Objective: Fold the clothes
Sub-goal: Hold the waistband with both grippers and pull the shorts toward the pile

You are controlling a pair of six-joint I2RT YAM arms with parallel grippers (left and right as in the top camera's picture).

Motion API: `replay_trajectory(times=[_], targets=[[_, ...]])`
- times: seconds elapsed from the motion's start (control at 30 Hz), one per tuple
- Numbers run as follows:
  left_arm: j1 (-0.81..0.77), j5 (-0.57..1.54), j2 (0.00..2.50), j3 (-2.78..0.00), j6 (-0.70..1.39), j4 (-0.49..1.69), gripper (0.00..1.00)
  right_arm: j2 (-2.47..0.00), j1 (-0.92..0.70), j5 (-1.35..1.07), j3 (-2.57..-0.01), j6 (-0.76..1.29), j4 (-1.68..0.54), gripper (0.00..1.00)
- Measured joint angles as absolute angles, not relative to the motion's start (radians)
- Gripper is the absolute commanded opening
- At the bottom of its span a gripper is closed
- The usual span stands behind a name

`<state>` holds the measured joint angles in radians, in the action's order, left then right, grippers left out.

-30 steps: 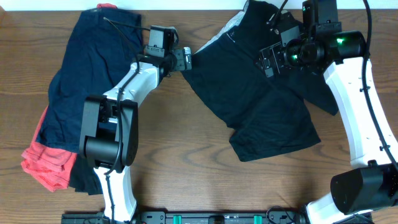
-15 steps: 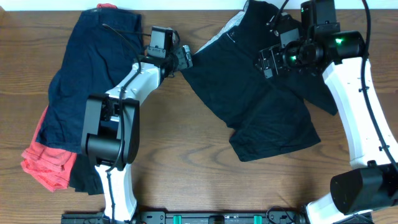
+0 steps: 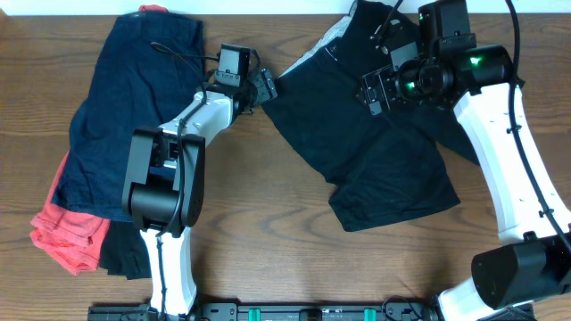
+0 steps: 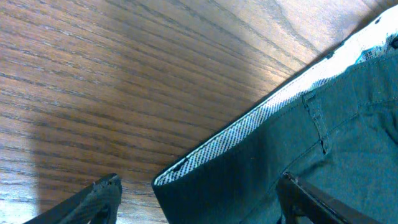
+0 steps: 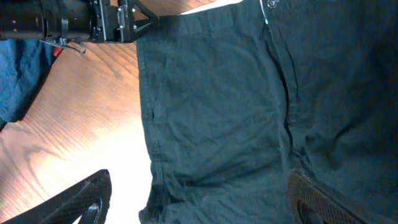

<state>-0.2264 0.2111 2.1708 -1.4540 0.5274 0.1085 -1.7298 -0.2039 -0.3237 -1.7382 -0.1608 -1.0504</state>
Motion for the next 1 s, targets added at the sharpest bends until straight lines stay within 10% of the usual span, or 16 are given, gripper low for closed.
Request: replay_trajectory(times=[0.47, 1.0], targets=[[-0.243, 0.212, 2.205, -1.459, 0.542, 0.085, 0.06, -1.73, -0.216, -0.299, -1.738, -0.133, -1.05, 0.8], [-0.081, 0.226, 2.049, -1.46, 0.527, 0.447, 0.06, -1.73, -0.179, -0.212, -1.72, 0.148, -1.11, 0.7]])
